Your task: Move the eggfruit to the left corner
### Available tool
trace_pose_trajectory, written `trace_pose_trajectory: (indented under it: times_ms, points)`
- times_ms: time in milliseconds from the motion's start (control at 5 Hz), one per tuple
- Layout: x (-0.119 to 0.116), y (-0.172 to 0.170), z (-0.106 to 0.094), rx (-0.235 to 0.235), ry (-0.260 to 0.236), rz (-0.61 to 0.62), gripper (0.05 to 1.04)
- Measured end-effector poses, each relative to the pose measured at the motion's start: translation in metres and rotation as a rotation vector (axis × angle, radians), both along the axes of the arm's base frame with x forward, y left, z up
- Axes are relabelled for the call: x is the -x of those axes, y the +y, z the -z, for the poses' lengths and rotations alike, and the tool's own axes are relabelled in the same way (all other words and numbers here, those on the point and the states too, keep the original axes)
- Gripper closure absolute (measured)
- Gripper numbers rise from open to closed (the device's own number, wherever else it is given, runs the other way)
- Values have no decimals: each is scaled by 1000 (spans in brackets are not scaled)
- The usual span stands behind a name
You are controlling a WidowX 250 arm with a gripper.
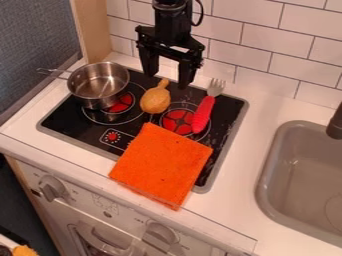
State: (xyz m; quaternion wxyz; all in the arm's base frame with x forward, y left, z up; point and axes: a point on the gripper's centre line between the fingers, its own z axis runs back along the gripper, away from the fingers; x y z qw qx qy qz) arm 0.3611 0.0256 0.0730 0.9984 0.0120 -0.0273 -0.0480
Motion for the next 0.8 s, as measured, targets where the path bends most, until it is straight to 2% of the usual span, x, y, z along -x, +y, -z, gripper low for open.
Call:
trace_pose_trajectory:
  times_ms: [200,400,800]
  points:
    - [2,0,13,2,37,-3,83]
    - [2,2,13,-12,37,-25,83]
    - [6,28,24,-52,103,-120,83]
